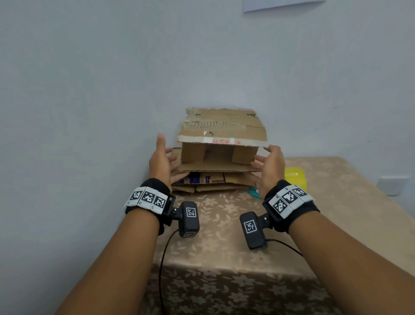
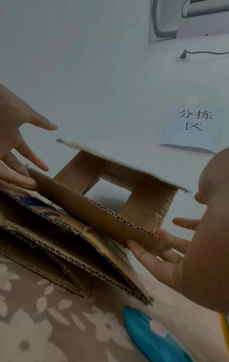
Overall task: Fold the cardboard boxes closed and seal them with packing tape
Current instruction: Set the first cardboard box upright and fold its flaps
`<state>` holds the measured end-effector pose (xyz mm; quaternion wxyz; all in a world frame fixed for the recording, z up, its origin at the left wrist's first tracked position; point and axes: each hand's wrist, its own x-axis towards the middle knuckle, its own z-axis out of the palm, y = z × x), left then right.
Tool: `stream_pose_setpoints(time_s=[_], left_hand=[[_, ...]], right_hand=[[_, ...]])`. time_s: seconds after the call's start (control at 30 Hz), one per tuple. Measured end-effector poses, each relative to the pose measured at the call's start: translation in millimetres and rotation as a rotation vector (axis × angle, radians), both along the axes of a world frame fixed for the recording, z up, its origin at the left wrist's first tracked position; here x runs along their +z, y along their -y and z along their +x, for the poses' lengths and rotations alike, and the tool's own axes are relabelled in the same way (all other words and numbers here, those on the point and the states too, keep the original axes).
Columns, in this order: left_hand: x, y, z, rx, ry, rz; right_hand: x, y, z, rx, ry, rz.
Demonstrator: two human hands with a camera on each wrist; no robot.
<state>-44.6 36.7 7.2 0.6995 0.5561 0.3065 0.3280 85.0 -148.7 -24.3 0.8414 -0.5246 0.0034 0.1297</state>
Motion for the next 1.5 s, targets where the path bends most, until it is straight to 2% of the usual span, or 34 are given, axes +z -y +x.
stream_pose_setpoints(time_s=[0.1, 0.2, 0.3, 0.5, 0.73, 0.97, 1.27, 1.5], left_hand=[[4, 3, 0, -0.03, -0.019, 0.062], [6, 6, 0, -0.036, -0.015, 0.073], [0, 3, 2, -0.025, 0.007, 0.058], [3, 4, 5, -0.014, 0.08, -0.018], [3, 5, 16, -0.124, 0.045, 0.138], [1, -1, 36, -0.143, 0.034, 0.119], [-7, -5, 48, -0.151, -0.026, 0.065], [1, -2, 40, -0.117, -0.03, 0.073]], right_hand=[[3, 2, -1, 0.012, -0.047, 0.077], [3, 0, -4, 0.025, 0.0, -0.005], [-4, -4, -4, -0.01, 0.053, -0.047], [-1, -2, -2, -0.035, 0.053, 0.011], [4, -4, -1, 0.06, 0.032, -0.06], [6, -9, 11, 0.138, 0.023, -0.12], [9, -12, 24, 0.078, -0.057, -0.047], [10, -10, 15, 0.037, -0.038, -0.025]])
